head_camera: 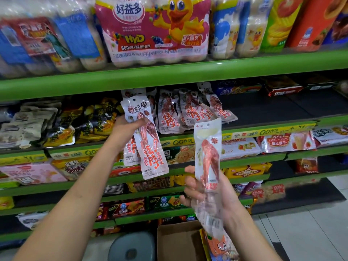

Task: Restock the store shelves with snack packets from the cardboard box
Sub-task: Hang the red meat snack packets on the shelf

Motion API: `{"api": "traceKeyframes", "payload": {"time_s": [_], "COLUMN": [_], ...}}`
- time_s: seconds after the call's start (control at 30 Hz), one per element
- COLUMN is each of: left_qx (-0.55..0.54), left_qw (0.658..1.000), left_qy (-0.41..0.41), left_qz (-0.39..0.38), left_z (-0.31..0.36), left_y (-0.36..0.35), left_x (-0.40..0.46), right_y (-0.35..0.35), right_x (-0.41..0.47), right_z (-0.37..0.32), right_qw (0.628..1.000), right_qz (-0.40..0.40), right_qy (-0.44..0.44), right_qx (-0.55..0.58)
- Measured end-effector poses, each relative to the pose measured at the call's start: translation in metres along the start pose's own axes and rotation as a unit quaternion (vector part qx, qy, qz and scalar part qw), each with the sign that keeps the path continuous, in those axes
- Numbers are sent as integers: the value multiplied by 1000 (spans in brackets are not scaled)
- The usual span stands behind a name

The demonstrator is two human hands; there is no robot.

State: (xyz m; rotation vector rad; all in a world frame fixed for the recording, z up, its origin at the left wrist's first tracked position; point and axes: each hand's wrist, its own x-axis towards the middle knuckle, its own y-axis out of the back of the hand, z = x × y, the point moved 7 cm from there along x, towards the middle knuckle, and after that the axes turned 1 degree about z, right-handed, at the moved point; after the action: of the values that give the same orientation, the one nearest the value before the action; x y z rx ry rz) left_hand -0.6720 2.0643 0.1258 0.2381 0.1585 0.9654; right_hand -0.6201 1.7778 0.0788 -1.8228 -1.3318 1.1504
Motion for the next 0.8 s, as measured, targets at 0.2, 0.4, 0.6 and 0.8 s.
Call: {"api": "traceKeyframes", "payload": {"time_s": [0.2,0.4,0.6,0.8], "left_qx": [24,18,-8,-14], "left_qw": [1000,1000,1000,1000], "left_qy": [-6,-13,-13,-20], "left_qz": [10,4,-3,-10], "left_z": [-3,-3,-4,-4], "left_y": [1,0,-2,-2], "left_x": [4,8,9,8], "right_y": [-5,-41,-86,-94], "right_x": [-1,29,107,145], "right_z": [-49,-146,-195,-173], "right_qw": [963,773,607,490], "right_qz": [137,248,294,278], "right_qy": [104,216,234,113], "right_qx": [-210,-542,-701,-818]}}
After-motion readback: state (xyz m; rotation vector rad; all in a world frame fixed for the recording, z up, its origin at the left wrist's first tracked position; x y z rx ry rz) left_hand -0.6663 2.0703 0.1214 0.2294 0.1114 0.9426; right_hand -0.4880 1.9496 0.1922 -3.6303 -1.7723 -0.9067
